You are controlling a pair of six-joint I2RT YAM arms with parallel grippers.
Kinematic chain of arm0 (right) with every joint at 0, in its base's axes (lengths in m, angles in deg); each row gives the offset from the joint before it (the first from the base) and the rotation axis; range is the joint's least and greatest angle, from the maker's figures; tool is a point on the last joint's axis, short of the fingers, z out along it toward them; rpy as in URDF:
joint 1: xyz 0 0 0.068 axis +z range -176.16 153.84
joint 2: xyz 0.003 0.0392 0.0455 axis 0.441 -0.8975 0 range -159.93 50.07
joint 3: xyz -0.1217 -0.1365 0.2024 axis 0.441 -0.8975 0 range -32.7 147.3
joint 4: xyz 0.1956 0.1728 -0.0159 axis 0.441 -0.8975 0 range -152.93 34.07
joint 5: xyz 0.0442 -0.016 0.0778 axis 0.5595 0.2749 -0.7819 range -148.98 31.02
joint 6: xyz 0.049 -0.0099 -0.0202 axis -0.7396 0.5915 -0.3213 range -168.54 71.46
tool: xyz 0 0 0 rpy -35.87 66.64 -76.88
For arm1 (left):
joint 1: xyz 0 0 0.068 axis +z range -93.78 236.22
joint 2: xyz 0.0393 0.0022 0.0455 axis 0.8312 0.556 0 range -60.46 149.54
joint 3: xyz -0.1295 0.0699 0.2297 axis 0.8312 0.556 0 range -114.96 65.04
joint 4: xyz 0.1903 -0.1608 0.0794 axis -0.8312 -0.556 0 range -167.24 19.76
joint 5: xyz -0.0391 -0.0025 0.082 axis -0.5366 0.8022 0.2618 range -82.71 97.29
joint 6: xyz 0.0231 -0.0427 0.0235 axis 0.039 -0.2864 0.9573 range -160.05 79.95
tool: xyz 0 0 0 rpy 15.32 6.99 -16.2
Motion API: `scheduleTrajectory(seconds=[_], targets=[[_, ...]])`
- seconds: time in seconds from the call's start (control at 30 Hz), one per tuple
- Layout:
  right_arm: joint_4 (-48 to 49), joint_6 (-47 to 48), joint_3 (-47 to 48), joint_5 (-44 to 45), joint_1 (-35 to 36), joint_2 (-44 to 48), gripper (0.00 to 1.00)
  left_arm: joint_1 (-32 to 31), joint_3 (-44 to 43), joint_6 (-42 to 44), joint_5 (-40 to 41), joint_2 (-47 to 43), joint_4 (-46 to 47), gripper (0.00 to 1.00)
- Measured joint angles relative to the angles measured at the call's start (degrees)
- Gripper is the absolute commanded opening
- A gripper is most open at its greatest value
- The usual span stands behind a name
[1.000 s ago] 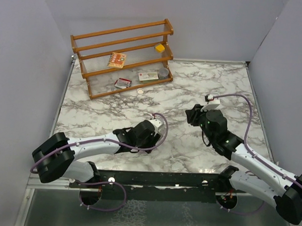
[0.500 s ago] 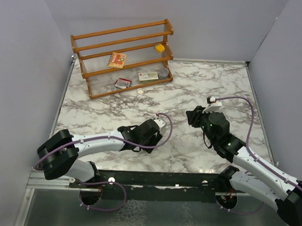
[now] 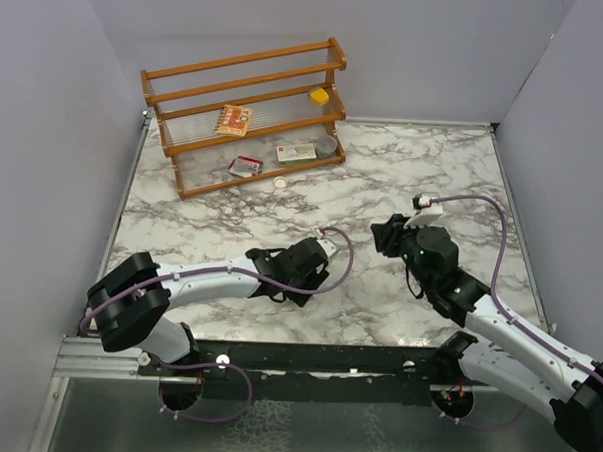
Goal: Sort the pills into containers
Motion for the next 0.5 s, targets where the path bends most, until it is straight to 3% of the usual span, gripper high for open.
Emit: scheduleTrajectory(seconds=[0.5], targets=[[0.0, 0.0, -1.2, -0.1, 0.0, 1.6, 0.34, -0.2, -5.0, 0.7, 2.4, 2.9, -4.9, 0.00]])
